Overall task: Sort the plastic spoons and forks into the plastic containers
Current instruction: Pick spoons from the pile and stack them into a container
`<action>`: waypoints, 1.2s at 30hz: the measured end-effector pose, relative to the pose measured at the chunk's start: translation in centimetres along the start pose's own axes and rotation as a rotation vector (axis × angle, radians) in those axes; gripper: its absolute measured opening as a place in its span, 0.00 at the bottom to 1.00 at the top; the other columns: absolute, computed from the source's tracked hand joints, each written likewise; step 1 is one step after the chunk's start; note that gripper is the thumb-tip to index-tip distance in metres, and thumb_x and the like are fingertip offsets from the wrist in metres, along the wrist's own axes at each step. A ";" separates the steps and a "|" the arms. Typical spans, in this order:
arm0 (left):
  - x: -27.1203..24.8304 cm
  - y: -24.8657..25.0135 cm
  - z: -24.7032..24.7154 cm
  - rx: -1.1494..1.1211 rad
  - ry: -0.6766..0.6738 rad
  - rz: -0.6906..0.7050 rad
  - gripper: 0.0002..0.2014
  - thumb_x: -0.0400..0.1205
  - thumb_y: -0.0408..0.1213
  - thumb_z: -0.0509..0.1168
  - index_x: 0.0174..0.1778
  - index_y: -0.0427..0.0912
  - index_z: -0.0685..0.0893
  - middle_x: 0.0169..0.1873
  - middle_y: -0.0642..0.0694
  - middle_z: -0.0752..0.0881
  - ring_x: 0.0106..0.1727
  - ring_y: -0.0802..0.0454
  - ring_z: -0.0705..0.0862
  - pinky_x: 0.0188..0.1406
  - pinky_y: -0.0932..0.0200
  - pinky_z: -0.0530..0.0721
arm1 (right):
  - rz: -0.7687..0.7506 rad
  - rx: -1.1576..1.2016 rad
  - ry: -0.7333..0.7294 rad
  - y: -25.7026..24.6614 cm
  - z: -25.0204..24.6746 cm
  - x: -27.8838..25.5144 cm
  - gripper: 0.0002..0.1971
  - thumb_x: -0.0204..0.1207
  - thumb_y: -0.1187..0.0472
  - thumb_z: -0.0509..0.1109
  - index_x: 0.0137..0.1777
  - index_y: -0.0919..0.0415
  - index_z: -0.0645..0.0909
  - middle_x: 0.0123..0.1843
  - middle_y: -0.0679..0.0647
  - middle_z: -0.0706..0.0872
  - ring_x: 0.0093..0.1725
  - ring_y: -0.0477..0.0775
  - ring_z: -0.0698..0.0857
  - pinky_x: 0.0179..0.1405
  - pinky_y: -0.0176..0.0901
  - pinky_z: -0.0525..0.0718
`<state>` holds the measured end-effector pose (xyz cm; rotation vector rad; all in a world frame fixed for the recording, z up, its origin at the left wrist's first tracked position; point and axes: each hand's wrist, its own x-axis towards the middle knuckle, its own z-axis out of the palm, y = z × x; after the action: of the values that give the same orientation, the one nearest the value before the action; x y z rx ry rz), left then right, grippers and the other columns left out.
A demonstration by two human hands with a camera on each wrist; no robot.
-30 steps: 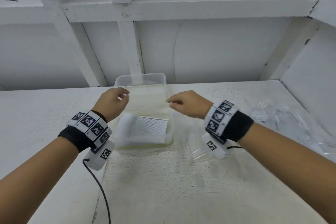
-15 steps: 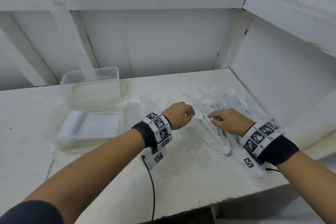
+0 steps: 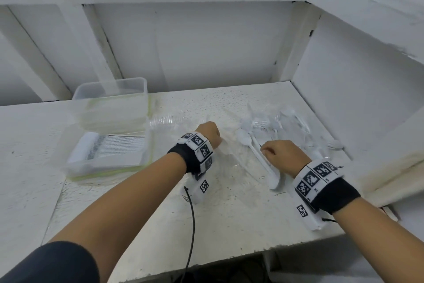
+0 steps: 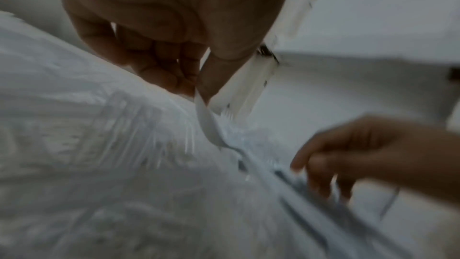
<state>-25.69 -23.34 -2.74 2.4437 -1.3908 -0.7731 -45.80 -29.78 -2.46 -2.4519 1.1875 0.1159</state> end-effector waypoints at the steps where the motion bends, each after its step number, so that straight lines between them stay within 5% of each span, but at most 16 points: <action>1: -0.2 -0.4 -0.5 -0.077 0.026 0.003 0.13 0.81 0.33 0.62 0.29 0.42 0.79 0.30 0.46 0.80 0.35 0.50 0.77 0.29 0.63 0.73 | 0.007 -0.026 0.005 -0.3 0.0 0.4 0.13 0.82 0.60 0.58 0.55 0.61 0.84 0.50 0.57 0.87 0.49 0.56 0.85 0.47 0.43 0.80; 4: -0.8 -2.1 -2.4 -0.307 0.171 0.000 0.11 0.82 0.33 0.61 0.51 0.36 0.87 0.49 0.41 0.87 0.50 0.46 0.83 0.43 0.61 0.77 | 0.049 -0.120 -0.031 -1.2 0.2 1.8 0.12 0.82 0.58 0.59 0.48 0.64 0.82 0.42 0.57 0.85 0.44 0.57 0.85 0.42 0.44 0.79; 7: -1.4 -3.6 -3.9 -0.515 0.333 -0.049 0.08 0.83 0.32 0.55 0.50 0.39 0.80 0.55 0.39 0.83 0.55 0.40 0.83 0.49 0.54 0.80 | 0.069 -0.232 -0.092 -2.2 0.9 2.9 0.12 0.81 0.54 0.62 0.39 0.60 0.74 0.32 0.49 0.74 0.40 0.53 0.79 0.40 0.42 0.74; 10: -2.0 -4.6 -4.4 -0.815 0.362 -0.090 0.05 0.84 0.32 0.50 0.51 0.43 0.70 0.53 0.38 0.81 0.44 0.39 0.88 0.43 0.49 0.87 | 0.048 -0.258 -0.093 -2.8 1.4 3.4 0.09 0.81 0.60 0.61 0.41 0.62 0.76 0.35 0.50 0.74 0.41 0.53 0.77 0.38 0.40 0.74; 13: -2.6 -5.4 -4.4 -0.957 0.350 -0.119 0.08 0.83 0.29 0.53 0.55 0.45 0.67 0.45 0.37 0.82 0.33 0.45 0.87 0.36 0.52 0.88 | 0.027 -0.196 -0.087 -3.3 1.6 3.4 0.15 0.80 0.58 0.64 0.31 0.57 0.69 0.31 0.49 0.72 0.38 0.52 0.76 0.31 0.37 0.70; 17: -2.0 -5.7 -3.9 -0.992 0.359 -0.169 0.15 0.80 0.28 0.61 0.60 0.42 0.66 0.39 0.43 0.79 0.34 0.48 0.83 0.42 0.51 0.87 | -0.005 -0.075 -0.035 -3.6 1.4 3.0 0.18 0.78 0.56 0.68 0.29 0.54 0.66 0.31 0.47 0.72 0.35 0.48 0.73 0.33 0.37 0.69; 19: -2.0 -5.3 -3.8 -0.993 0.360 -0.155 0.09 0.81 0.31 0.61 0.55 0.37 0.73 0.38 0.43 0.79 0.37 0.47 0.83 0.44 0.52 0.87 | 0.004 -0.026 0.002 -3.5 0.9 3.0 0.17 0.77 0.62 0.66 0.29 0.55 0.66 0.30 0.47 0.72 0.38 0.51 0.74 0.31 0.35 0.67; 23: -2.3 -3.8 -3.5 -1.083 0.307 -0.098 0.12 0.86 0.44 0.54 0.54 0.39 0.76 0.38 0.41 0.80 0.32 0.48 0.84 0.32 0.54 0.87 | 0.036 -0.029 -0.010 -3.3 -0.7 3.1 0.18 0.79 0.61 0.66 0.28 0.56 0.66 0.30 0.48 0.72 0.37 0.52 0.75 0.34 0.39 0.70; 27: -1.8 -2.3 -3.0 -0.990 0.215 -0.084 0.18 0.85 0.52 0.51 0.58 0.40 0.73 0.30 0.45 0.75 0.24 0.54 0.71 0.22 0.63 0.73 | -0.030 0.004 -0.005 -3.9 -1.2 2.6 0.03 0.79 0.58 0.67 0.48 0.56 0.77 0.41 0.49 0.78 0.43 0.51 0.79 0.43 0.39 0.73; 28: -1.6 -2.1 -2.9 -0.926 0.206 -0.086 0.18 0.85 0.52 0.51 0.57 0.40 0.73 0.30 0.46 0.73 0.25 0.54 0.68 0.22 0.64 0.69 | -0.052 0.000 -0.044 -4.3 -1.0 2.3 0.06 0.79 0.56 0.66 0.53 0.55 0.79 0.44 0.49 0.78 0.43 0.50 0.79 0.44 0.39 0.74; 33: -0.6 -3.4 -3.2 -0.630 0.225 -0.081 0.11 0.85 0.43 0.54 0.43 0.39 0.70 0.32 0.46 0.71 0.28 0.52 0.67 0.27 0.60 0.66 | -0.143 -0.034 -0.173 -5.4 1.0 1.6 0.09 0.79 0.56 0.66 0.55 0.57 0.82 0.47 0.49 0.84 0.47 0.48 0.82 0.49 0.40 0.80; 36: -0.7 -4.8 -3.8 -0.618 0.264 -0.093 0.08 0.83 0.38 0.54 0.45 0.38 0.73 0.31 0.46 0.71 0.28 0.51 0.67 0.27 0.59 0.65 | -0.153 0.283 -0.171 -6.3 1.2 1.3 0.04 0.79 0.63 0.64 0.50 0.57 0.81 0.44 0.51 0.88 0.42 0.48 0.86 0.45 0.37 0.83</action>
<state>-20.36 -20.49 -1.42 2.0339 -0.7928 -0.7290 -40.06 -26.79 -1.83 -2.2245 0.8752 0.1034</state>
